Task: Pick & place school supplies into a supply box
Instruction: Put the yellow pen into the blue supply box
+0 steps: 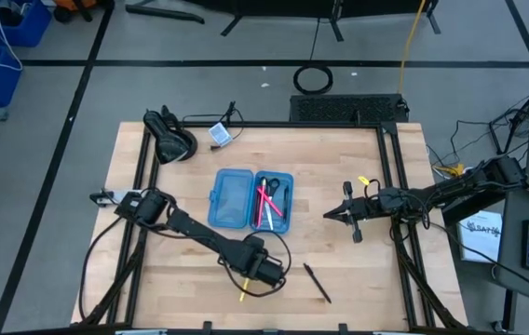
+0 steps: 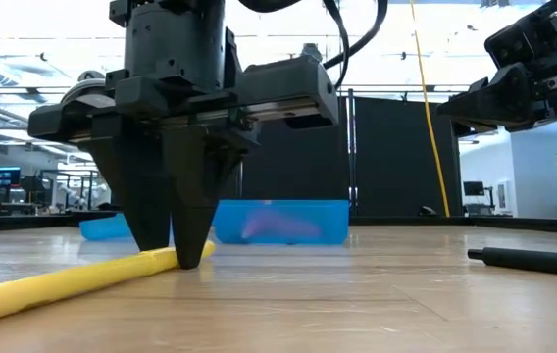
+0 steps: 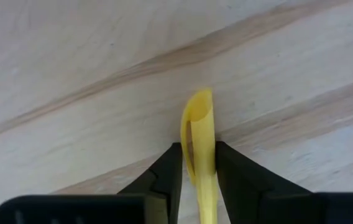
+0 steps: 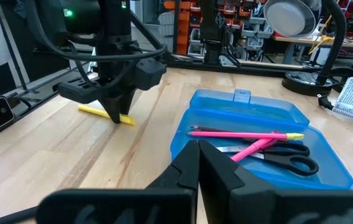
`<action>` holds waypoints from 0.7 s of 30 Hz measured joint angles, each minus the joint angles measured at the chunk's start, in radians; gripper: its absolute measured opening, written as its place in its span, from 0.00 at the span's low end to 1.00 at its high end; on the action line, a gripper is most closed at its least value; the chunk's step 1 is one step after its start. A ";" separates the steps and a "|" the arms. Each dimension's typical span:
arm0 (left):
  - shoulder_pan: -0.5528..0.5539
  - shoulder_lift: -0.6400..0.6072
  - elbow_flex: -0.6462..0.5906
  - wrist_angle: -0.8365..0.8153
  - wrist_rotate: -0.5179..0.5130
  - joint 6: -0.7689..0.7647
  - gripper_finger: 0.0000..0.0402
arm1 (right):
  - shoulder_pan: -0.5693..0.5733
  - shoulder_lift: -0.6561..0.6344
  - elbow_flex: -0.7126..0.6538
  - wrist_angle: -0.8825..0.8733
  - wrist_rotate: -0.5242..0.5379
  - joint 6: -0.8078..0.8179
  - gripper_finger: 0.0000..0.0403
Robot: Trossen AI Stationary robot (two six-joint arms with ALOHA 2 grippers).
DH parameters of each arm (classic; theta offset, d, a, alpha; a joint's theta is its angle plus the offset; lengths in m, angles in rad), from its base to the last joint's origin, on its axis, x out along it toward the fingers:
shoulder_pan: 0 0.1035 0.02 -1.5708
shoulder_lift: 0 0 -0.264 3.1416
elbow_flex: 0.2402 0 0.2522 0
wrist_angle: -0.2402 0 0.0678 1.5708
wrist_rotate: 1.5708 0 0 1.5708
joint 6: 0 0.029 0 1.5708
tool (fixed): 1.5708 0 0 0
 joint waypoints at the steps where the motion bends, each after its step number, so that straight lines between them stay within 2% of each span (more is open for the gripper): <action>1: 0.000 0.000 0.000 0.000 -0.009 0.002 0.24 | 0.000 0.000 0.000 0.000 0.000 0.000 0.00; 4: -0.003 0.000 0.000 0.002 -0.033 0.017 0.21 | 0.000 0.000 0.000 0.000 0.000 0.000 0.00; 8: -0.009 -0.003 0.000 0.003 -0.073 0.052 0.11 | 0.000 0.000 0.000 0.000 0.000 0.000 0.00; 21: -0.043 -0.071 -0.009 -0.013 -0.213 0.036 0.11 | 0.000 0.000 0.000 0.004 0.000 0.001 0.00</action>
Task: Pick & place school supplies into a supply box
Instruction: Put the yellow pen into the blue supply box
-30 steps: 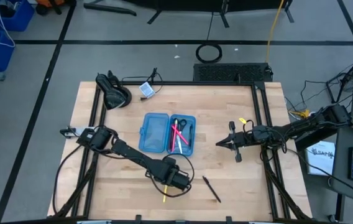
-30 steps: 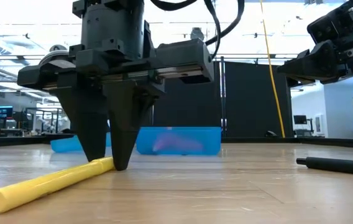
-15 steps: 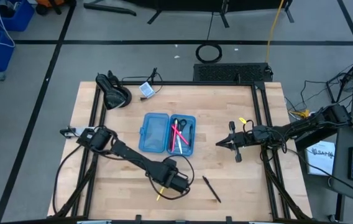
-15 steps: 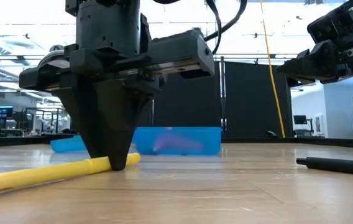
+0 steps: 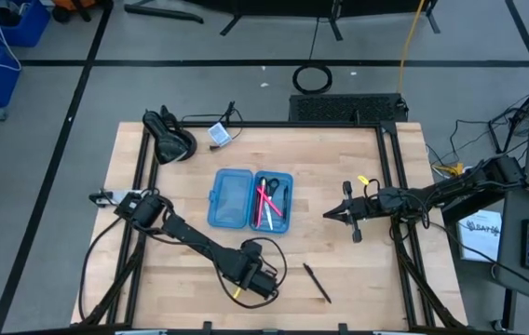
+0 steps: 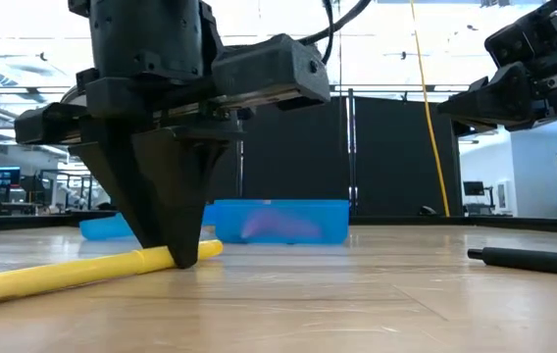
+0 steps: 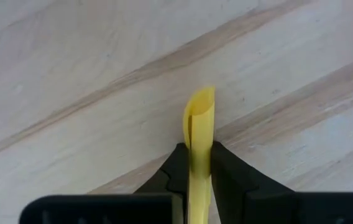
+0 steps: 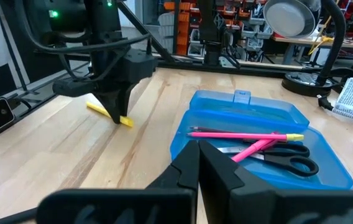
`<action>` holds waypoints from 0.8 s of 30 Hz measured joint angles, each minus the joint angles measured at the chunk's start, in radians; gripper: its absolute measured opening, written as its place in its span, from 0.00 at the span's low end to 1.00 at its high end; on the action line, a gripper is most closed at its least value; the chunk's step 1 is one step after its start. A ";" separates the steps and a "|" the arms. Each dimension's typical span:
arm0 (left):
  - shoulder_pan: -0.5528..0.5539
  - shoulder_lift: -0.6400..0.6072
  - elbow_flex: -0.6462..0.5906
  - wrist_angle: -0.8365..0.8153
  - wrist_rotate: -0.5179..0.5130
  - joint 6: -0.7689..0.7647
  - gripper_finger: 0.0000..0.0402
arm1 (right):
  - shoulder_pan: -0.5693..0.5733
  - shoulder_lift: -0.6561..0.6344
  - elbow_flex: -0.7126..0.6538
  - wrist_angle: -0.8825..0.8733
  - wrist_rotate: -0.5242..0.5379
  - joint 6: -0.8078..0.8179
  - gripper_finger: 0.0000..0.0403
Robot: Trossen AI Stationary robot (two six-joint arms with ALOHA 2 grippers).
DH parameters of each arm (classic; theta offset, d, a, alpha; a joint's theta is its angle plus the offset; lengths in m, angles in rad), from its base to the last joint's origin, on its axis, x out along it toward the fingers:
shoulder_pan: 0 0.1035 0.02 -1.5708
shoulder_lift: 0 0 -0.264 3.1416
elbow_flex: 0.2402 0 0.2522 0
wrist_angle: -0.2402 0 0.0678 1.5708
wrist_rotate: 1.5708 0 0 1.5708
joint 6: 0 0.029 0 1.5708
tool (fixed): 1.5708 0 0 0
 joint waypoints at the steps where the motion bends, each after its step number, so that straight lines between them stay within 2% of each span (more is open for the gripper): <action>1: 0.000 -0.004 0.000 -0.006 -0.005 -0.003 0.11 | 0.000 0.000 0.000 -0.001 0.000 0.000 0.00; 14: 0.005 -0.006 -0.001 -0.026 -0.099 0.026 0.12 | 0.000 0.000 0.000 0.004 0.000 0.000 0.00; 24: 0.006 -0.090 0.000 -0.049 -0.154 0.028 0.13 | 0.000 0.000 0.000 0.005 0.000 0.000 0.00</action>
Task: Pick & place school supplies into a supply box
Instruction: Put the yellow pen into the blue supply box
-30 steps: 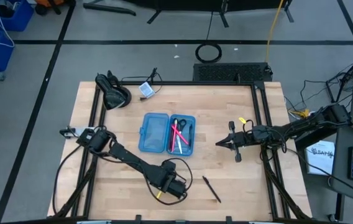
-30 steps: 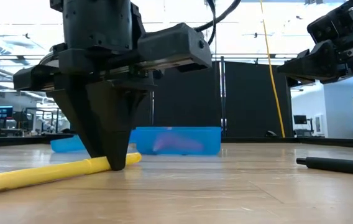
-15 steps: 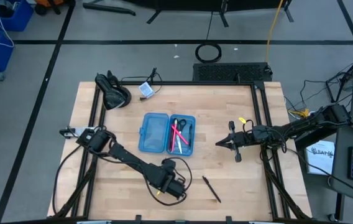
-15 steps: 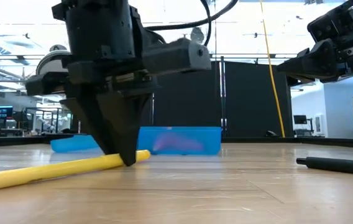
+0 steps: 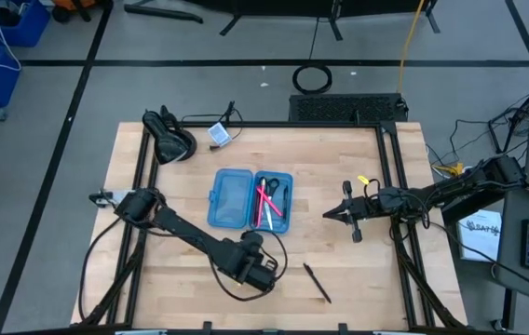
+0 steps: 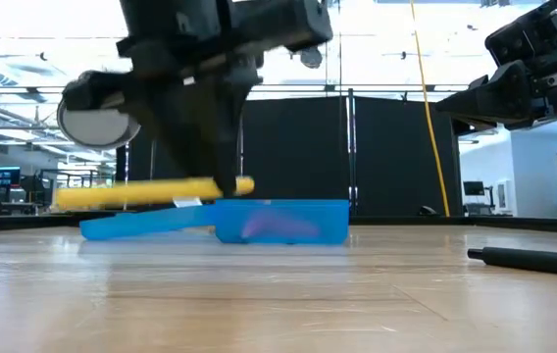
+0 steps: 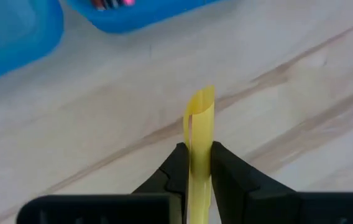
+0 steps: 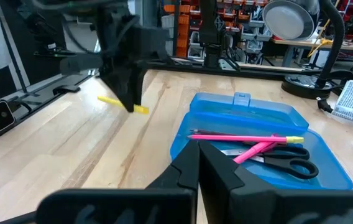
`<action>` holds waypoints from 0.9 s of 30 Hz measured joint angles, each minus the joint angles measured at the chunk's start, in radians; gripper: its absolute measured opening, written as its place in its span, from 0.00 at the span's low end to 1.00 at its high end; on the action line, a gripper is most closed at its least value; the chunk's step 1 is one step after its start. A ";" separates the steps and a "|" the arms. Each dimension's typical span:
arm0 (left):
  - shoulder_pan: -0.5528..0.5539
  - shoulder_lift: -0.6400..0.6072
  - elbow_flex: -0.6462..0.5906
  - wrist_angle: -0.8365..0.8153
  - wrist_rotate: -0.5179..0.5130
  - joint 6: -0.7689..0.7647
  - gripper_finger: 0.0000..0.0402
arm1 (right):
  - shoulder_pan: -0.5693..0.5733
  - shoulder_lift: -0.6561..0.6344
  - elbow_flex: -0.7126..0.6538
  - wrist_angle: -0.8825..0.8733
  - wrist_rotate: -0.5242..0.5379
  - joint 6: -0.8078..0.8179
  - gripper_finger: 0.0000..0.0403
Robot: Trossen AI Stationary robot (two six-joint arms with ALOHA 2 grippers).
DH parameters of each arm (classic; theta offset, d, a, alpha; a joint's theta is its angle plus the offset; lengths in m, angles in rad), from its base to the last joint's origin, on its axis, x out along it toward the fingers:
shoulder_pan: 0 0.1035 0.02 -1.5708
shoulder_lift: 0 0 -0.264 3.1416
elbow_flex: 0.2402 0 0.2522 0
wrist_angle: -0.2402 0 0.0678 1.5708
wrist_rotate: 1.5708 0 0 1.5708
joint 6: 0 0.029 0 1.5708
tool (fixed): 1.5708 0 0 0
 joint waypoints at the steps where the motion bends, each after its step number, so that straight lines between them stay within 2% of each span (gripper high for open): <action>1: 0.002 -0.010 0.000 -0.003 -0.007 0.003 0.13 | 0.000 0.000 0.000 0.003 0.000 0.000 0.00; 11: 0.084 -0.154 0.002 -0.004 -0.076 0.129 0.13 | 0.000 0.000 0.000 0.010 0.000 0.000 0.00; 17: 0.233 -0.200 0.003 0.015 -0.080 0.237 0.13 | 0.000 0.000 0.000 0.019 0.000 0.000 0.00; 23: 0.395 -0.180 0.004 0.087 -0.036 0.409 0.13 | 0.000 0.000 0.000 0.019 0.000 0.000 0.00; 27: 0.468 -0.158 0.003 0.127 -0.033 0.469 0.13 | 0.000 0.000 0.000 0.013 0.000 0.000 0.00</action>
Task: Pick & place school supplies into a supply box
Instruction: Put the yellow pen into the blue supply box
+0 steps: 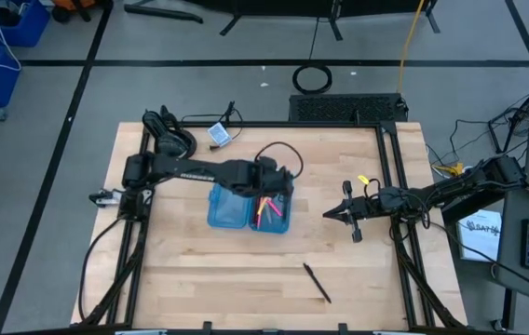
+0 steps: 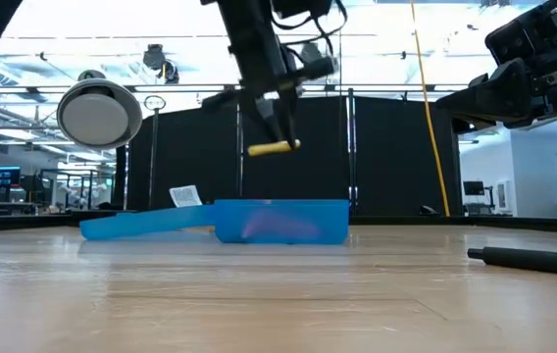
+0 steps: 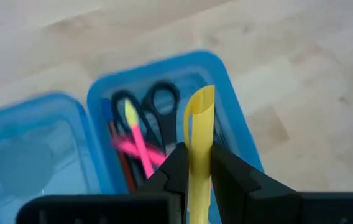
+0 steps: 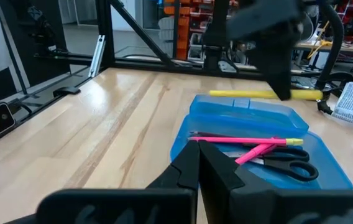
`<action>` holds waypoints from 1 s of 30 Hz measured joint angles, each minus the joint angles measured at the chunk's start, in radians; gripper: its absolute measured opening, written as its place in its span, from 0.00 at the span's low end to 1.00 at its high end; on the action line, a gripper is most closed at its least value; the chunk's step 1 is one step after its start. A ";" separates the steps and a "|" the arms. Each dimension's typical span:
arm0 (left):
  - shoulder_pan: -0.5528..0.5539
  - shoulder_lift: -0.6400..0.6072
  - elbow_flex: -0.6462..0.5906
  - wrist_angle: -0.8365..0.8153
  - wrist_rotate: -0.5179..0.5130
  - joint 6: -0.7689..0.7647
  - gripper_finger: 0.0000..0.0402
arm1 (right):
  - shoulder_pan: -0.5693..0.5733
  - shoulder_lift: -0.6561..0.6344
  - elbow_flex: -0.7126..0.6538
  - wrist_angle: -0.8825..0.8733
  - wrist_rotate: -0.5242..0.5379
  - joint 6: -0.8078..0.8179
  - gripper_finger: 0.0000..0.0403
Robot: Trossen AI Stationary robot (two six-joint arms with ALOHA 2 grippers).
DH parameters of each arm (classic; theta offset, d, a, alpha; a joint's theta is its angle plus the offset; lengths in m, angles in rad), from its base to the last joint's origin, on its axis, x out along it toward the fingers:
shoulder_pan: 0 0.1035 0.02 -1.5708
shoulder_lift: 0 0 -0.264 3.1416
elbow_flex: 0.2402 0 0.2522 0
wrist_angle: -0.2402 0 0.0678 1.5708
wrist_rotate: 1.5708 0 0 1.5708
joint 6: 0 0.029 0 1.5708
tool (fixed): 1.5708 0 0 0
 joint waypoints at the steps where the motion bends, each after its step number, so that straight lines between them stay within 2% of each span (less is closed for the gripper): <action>1: 0.012 0.003 0.000 0.003 0.001 0.008 0.13 | 0.000 0.001 0.000 0.000 -0.001 0.000 0.00; 6: 0.043 0.069 0.000 0.001 0.002 0.004 0.13 | 0.000 0.004 0.000 -0.006 -0.001 0.000 0.00; 13: 0.011 0.142 0.000 -0.019 0.000 -0.082 0.13 | 0.000 0.005 0.000 -0.025 -0.002 0.000 0.00; 21: -0.013 0.149 0.000 -0.123 -0.019 -0.213 0.13 | 0.000 0.005 0.000 -0.026 -0.002 0.008 0.00; 30: -0.009 0.159 0.000 -0.135 -0.060 -0.228 0.13 | 0.000 0.005 0.000 -0.008 -0.002 0.027 0.00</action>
